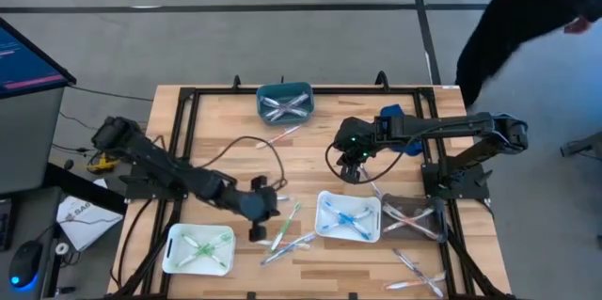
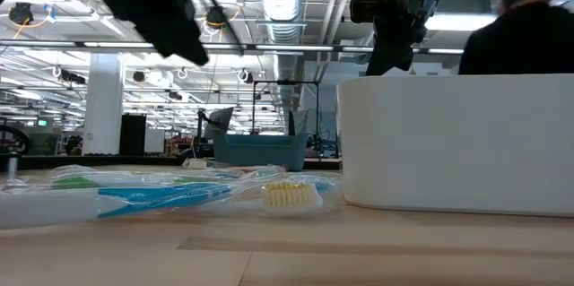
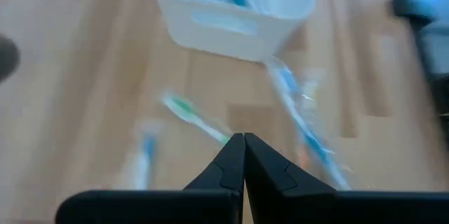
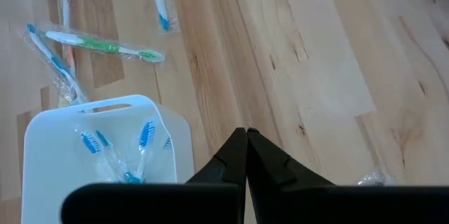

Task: Pick & Place Toothbrushes
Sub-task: Put the blue toothbrush into the top white bin

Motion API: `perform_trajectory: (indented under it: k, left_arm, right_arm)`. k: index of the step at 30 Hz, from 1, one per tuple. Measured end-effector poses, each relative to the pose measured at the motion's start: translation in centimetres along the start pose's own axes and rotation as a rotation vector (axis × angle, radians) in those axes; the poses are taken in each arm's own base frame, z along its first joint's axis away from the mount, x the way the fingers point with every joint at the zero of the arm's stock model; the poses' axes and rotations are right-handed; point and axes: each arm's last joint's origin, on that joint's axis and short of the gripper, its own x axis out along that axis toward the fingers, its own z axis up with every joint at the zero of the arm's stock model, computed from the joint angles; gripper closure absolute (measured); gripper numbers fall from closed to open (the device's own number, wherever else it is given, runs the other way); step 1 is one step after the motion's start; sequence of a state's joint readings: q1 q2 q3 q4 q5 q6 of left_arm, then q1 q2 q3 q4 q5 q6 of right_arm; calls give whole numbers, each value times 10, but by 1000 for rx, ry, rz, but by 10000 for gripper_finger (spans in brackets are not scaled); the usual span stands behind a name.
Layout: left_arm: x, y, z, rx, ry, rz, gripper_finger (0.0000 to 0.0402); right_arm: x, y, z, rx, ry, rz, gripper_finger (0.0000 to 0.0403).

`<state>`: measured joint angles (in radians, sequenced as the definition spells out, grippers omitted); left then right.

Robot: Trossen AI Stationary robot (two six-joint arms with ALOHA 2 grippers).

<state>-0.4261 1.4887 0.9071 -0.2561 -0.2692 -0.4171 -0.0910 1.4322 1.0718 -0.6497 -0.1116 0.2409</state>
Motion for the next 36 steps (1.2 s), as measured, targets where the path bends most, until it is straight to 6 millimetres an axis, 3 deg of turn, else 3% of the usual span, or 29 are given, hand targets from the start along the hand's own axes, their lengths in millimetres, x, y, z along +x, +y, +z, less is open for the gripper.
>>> perform_trajectory:
  k: [5, 12, 21, 27, 36]
  left_arm:
    - [-11, 4, 16, 83, -64, 112, 400]
    - [-22, 20, 1, 113, -63, 133, 398]
    - [-13, 27, -26, -45, 3, 64, 390]
    - [-6, 30, -53, -78, 85, 48, 323]
    - [-2, 38, -70, 2, 99, 126, 210]
  right_arm:
    - [0, 0, 0, 0, 1, 0, 403]
    - [0, 0, -1, 8, 7, -2, 403]
    - [0, 0, 0, 11, -1, 0, 403]
    - [0, 0, 1, 21, -9, 2, 403]
    - [0, 1, 3, 20, -26, 7, 403]
